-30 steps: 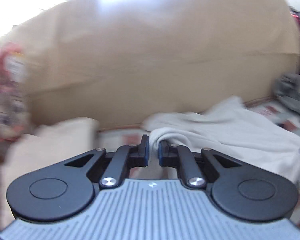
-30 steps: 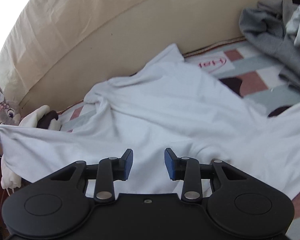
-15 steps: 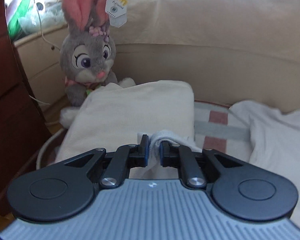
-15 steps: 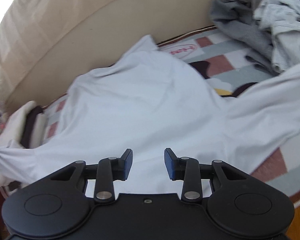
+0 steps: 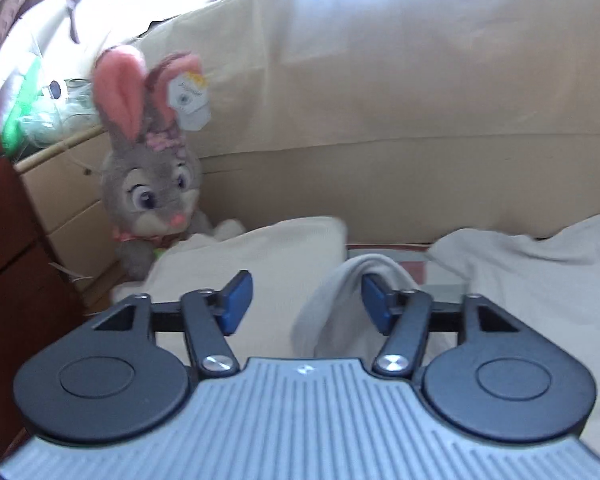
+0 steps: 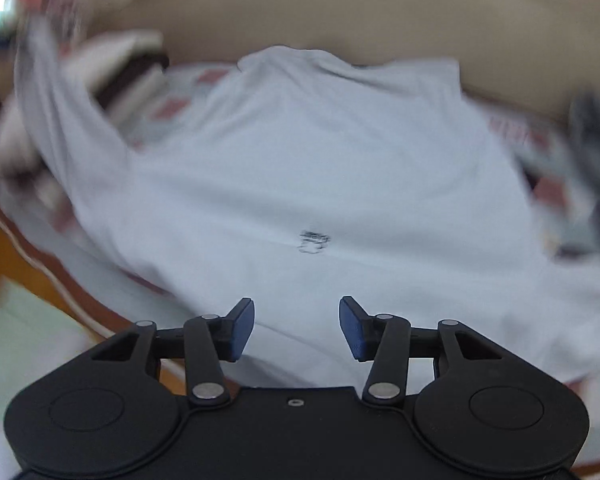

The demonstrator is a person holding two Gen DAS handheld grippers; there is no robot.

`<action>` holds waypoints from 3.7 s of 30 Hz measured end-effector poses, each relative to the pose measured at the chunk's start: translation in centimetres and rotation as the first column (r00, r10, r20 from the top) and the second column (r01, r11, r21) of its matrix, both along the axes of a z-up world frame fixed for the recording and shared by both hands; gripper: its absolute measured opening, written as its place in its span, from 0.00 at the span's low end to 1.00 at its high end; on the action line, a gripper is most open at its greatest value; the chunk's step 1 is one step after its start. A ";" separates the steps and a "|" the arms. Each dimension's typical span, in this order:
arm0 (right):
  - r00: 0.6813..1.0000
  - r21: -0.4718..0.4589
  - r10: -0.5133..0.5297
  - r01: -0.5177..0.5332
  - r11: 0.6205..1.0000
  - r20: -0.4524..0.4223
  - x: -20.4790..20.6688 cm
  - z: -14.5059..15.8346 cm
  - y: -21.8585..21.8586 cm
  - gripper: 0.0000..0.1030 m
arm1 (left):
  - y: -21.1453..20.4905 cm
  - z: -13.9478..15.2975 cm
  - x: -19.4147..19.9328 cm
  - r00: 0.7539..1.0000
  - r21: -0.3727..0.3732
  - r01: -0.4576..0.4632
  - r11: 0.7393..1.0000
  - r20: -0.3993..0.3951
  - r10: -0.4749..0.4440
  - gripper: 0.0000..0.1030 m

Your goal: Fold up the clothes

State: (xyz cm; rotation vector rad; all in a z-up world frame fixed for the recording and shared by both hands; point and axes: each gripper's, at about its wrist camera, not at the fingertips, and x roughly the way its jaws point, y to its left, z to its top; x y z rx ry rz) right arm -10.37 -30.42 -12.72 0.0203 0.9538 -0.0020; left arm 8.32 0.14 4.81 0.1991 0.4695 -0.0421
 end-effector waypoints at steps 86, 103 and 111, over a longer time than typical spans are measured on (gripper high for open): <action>0.957 -0.067 -0.273 0.280 0.958 0.104 2.4 -0.7 -14.0 0.10 | -25.4 -17.5 -8.5 0.482 -0.133 0.783 0.608 -0.488 -0.728 0.26; 0.915 0.317 -0.402 0.372 0.872 0.031 2.0 -4.0 -17.2 0.41 | -28.5 -19.6 -7.1 0.601 0.038 0.757 0.652 -0.429 -0.674 0.37; 0.944 0.230 -0.325 0.303 0.925 0.063 2.4 -3.1 -15.4 0.29 | -26.7 -16.5 -9.1 0.634 0.181 0.772 0.610 -0.295 -0.715 0.08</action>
